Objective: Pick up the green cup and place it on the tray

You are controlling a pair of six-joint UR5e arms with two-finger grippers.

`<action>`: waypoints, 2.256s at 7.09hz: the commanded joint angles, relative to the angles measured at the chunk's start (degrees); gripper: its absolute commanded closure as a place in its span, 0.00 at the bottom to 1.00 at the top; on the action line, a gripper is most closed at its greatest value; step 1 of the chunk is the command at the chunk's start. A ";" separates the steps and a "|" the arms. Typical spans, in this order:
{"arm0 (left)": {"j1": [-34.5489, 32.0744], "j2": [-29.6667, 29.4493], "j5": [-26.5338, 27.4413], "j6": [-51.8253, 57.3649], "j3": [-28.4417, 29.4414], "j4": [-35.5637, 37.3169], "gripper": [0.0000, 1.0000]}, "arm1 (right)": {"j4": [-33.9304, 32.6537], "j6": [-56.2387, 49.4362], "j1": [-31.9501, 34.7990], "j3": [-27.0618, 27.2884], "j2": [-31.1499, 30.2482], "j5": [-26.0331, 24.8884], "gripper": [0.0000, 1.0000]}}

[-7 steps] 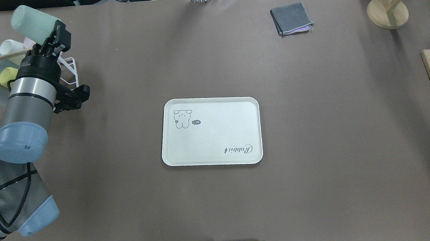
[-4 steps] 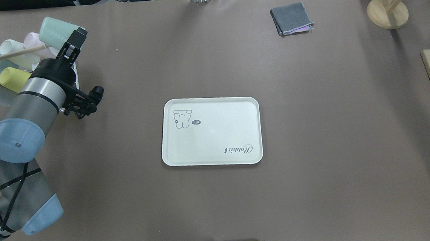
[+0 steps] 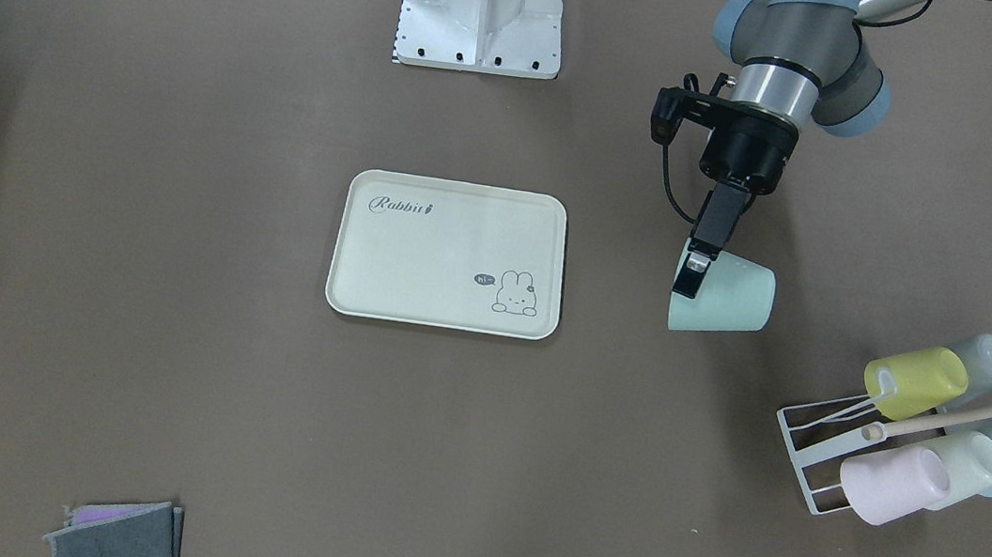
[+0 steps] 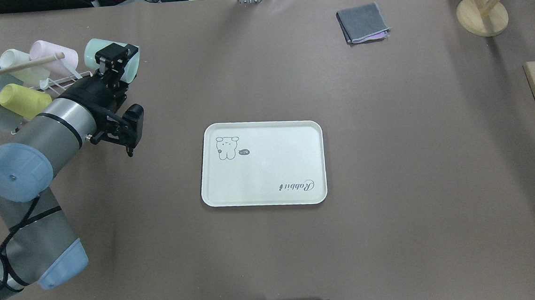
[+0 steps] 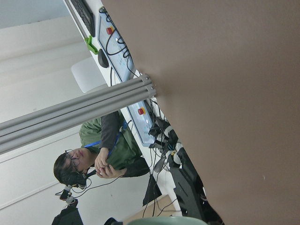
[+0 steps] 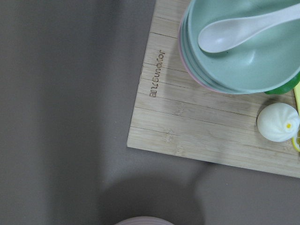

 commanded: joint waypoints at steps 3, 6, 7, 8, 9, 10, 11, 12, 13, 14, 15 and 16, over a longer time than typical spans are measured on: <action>4.58 -7.41 -2.52 -26.84 7.63 -2.96 0.49 | 0.64 0.02 1.43 -0.43 -0.61 0.53 0.00; 7.94 -11.71 -2.60 -44.17 14.05 -5.53 0.49 | 0.64 2.72 1.69 0.00 -0.52 2.10 0.00; 8.03 -13.73 -4.08 -52.40 16.34 -5.79 0.49 | 0.73 3.09 1.60 0.18 0.09 1.68 0.00; 8.03 -15.40 -6.62 -58.83 18.19 -6.84 0.49 | 0.73 3.18 1.69 -0.43 0.18 1.50 0.00; 8.03 -16.81 -8.47 -66.12 19.95 -7.46 0.49 | 0.73 3.18 1.69 -0.44 0.27 1.50 0.00; 8.20 -18.22 -9.28 -70.63 21.88 -7.55 0.52 | 0.73 3.27 1.69 -0.35 0.44 1.58 0.00; 8.46 -19.45 -9.46 -73.46 23.99 -8.42 0.55 | 0.73 3.27 1.69 -0.26 0.53 1.67 0.00; 8.47 -21.38 -9.55 -74.18 26.18 -9.74 0.56 | 0.73 3.27 1.69 -0.43 0.45 1.59 0.00; 8.64 -22.62 -9.55 -74.27 27.25 -10.88 0.56 | 0.73 3.27 1.69 -0.52 0.36 1.58 0.00; 9.16 -22.71 -9.55 -74.19 27.78 -11.41 0.56 | 0.73 3.36 1.69 -0.52 0.45 1.58 0.00; 9.17 -22.80 -9.55 -74.27 28.48 -11.51 0.56 | 0.73 3.36 1.69 -0.52 0.45 1.67 0.00; 9.26 -22.98 -9.55 -74.27 28.58 -11.51 0.58 | 0.73 3.27 1.78 -0.17 0.27 1.93 0.00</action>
